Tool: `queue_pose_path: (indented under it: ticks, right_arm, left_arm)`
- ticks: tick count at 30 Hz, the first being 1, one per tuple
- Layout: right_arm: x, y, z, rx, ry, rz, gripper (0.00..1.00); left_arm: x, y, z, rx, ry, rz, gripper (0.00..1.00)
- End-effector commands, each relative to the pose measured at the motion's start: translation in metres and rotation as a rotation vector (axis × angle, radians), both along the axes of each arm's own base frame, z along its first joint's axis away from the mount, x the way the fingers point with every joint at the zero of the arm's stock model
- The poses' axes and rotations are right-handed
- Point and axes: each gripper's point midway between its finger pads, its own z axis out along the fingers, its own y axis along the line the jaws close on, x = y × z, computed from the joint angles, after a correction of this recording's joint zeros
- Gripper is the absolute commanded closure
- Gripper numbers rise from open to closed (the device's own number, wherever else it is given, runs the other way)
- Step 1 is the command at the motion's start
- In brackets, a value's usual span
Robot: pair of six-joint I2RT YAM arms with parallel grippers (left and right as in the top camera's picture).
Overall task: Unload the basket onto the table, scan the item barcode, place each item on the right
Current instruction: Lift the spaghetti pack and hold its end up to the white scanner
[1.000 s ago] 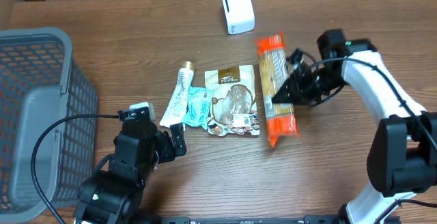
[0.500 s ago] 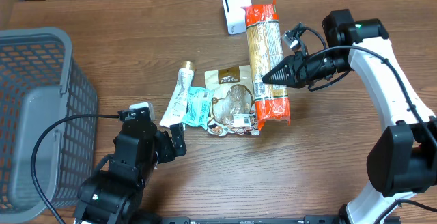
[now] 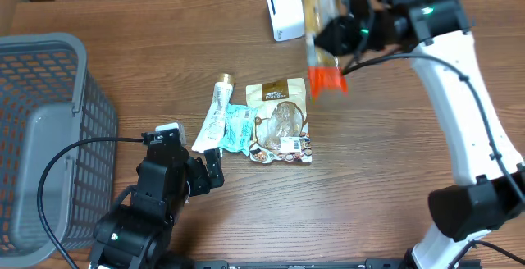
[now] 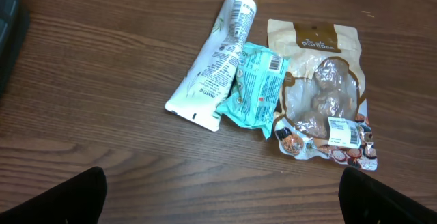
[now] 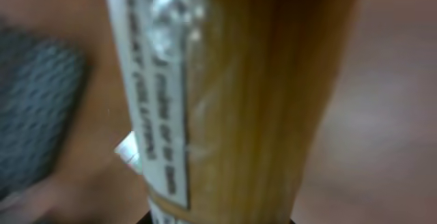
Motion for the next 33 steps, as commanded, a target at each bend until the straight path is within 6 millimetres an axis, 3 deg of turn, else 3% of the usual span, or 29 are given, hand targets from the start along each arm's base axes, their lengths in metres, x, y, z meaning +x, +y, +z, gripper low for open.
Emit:
queue_pose_path:
  ticks: [1,4,9,16,20,23,33]
  right_arm:
    - [0.034,-0.019,0.028,-0.271,-0.263,-0.204,0.96]
    - [0.062,-0.011,0.031,-0.429,-0.427,-0.189,0.96]
    - [0.104,0.015,0.021,-0.576,-0.616,-0.008,0.96]
    - [0.155,0.041,-0.013,-0.787,-0.811,0.192,0.96]
    - [0.179,0.05,-0.033,-0.825,-0.882,0.191,0.96]
    - [0.19,0.054,-0.04,-0.833,-0.92,0.173,0.96]
    - [0.199,0.061,-0.028,-0.783,-0.998,0.151,0.96]
  left_arm:
    - [0.001,0.002,-0.001,-0.001,-0.001,0.021,0.0]
    - [0.001,0.002,-0.001,-0.001,-0.001,0.021,0.0]
    - [0.001,0.002,-0.001,-0.001,-0.001,0.021,0.0]
    - [0.001,0.002,-0.001,-0.001,-0.001,0.021,0.0]
    - [0.001,0.002,-0.001,-0.001,-0.001,0.021,0.0]
    - [0.001,0.002,-0.001,-0.001,-0.001,0.021,0.0]
    - [0.001,0.002,-0.001,-0.001,-0.001,0.021,0.0]
